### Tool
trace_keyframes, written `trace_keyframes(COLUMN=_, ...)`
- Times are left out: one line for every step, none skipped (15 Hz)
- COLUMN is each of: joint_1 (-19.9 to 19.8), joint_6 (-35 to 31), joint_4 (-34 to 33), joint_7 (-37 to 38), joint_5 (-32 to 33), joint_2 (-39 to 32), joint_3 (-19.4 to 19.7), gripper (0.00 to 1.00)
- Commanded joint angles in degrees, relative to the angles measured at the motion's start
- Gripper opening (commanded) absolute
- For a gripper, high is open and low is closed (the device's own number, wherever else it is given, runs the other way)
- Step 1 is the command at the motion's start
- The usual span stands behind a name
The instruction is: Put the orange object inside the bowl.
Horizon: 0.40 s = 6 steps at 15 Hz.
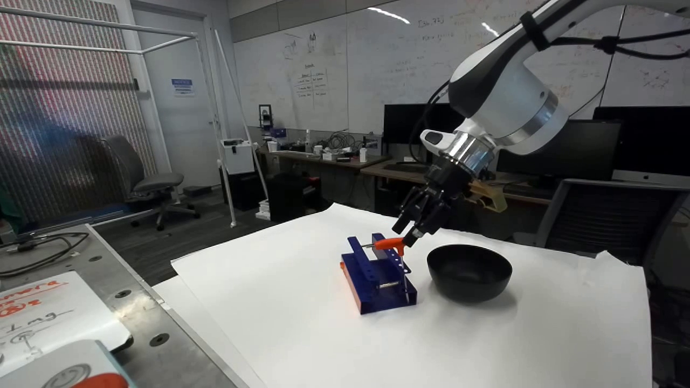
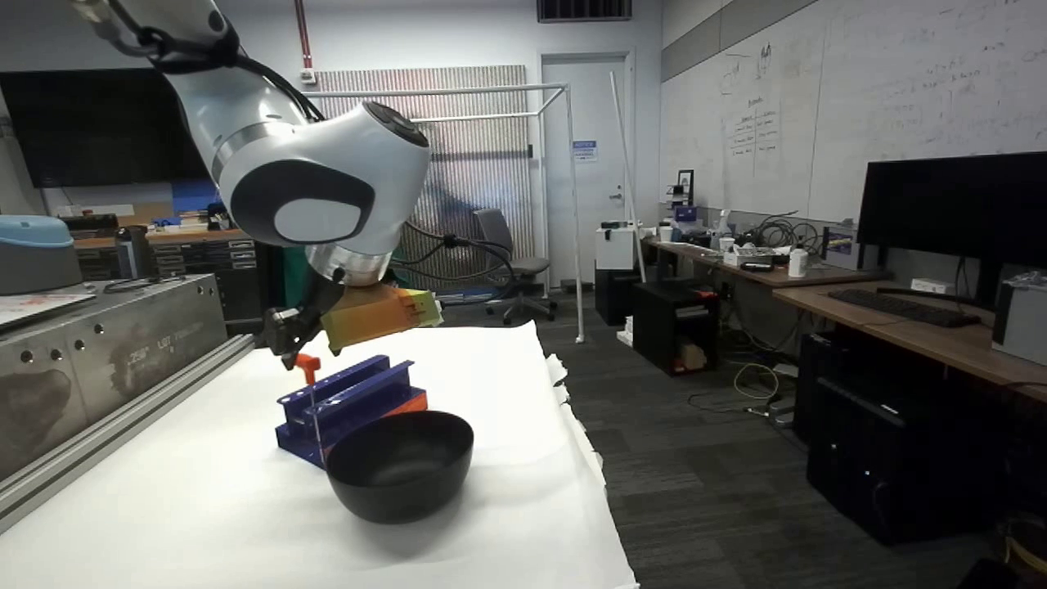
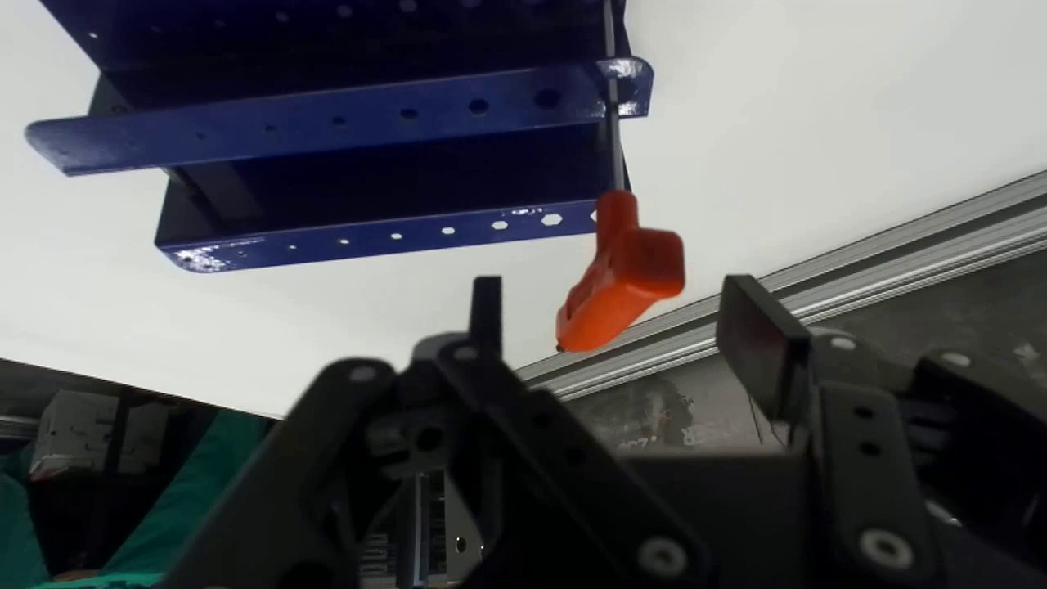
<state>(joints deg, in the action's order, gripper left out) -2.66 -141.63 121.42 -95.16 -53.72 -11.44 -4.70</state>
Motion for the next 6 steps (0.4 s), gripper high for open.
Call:
trace_keyframes(joint_1=0.1, joint_6=1.7, joint_4=-0.5, joint_7=1.4, joint_5=1.1, joint_2=3.1, joint_3=0.9, gripper=0.98)
trace_keyframes(joint_1=0.1, joint_6=1.9, joint_4=-0.7, joint_7=2.2, joint_5=1.5, joint_2=3.7, joint_3=1.2, gripper=1.00)
trace_keyframes(joint_1=0.3, joint_6=2.2, joint_4=-0.9, joint_7=4.3, joint_5=3.1, joint_2=4.4, joint_3=1.6, gripper=1.00)
trace_keyframes(joint_1=0.4, joint_6=2.4, joint_4=-1.2, joint_7=5.5, joint_5=4.3, joint_2=5.0, joint_3=1.9, gripper=1.00)
trace_keyframes(joint_1=0.6, joint_6=2.6, joint_4=-1.4, joint_7=7.5, joint_5=6.3, joint_2=5.8, joint_3=2.1, gripper=1.00)
trace_keyframes(joint_1=0.7, joint_6=2.1, joint_4=-1.4, joint_7=9.9, joint_5=8.4, joint_2=6.5, joint_3=2.3, gripper=1.00)
